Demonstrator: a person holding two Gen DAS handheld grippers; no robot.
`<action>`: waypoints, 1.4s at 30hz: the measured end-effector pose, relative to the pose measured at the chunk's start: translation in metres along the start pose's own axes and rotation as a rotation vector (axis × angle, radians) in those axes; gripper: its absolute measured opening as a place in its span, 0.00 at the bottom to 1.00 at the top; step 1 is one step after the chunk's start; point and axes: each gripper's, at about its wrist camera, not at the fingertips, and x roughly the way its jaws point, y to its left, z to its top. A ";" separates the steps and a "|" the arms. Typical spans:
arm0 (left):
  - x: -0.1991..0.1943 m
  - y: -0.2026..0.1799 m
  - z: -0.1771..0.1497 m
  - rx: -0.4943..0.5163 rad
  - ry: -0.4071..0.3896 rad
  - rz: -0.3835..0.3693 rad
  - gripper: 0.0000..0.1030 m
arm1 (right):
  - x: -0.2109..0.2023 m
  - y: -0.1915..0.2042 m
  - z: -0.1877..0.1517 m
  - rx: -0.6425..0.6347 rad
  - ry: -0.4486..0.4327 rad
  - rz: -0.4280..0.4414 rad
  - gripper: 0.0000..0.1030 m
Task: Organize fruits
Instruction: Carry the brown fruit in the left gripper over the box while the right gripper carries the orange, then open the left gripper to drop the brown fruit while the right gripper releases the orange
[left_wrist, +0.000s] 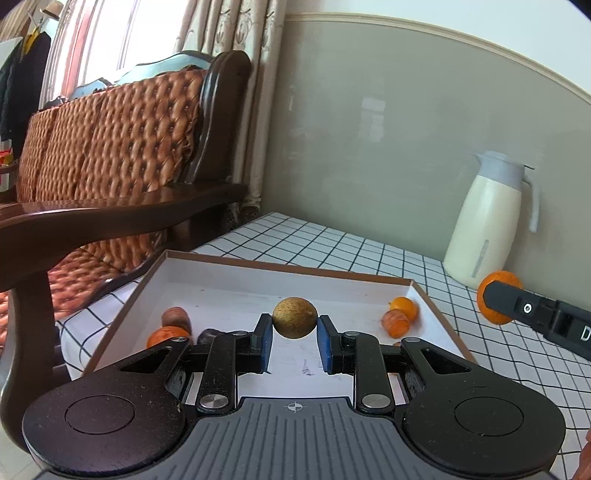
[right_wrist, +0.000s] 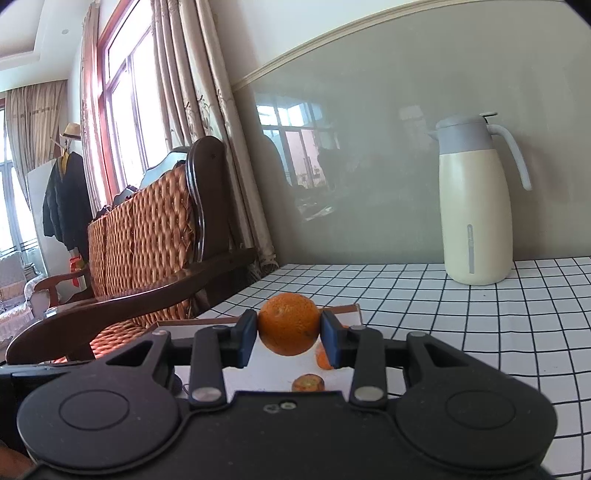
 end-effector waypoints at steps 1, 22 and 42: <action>0.001 0.002 0.000 -0.004 0.001 0.002 0.25 | 0.001 0.002 0.000 -0.003 -0.003 0.001 0.28; 0.026 0.028 0.017 -0.036 -0.027 0.081 0.25 | 0.036 0.010 0.001 0.016 -0.010 -0.034 0.28; 0.050 0.053 0.030 -0.037 -0.035 0.142 0.25 | 0.075 0.022 -0.001 -0.007 0.035 -0.040 0.28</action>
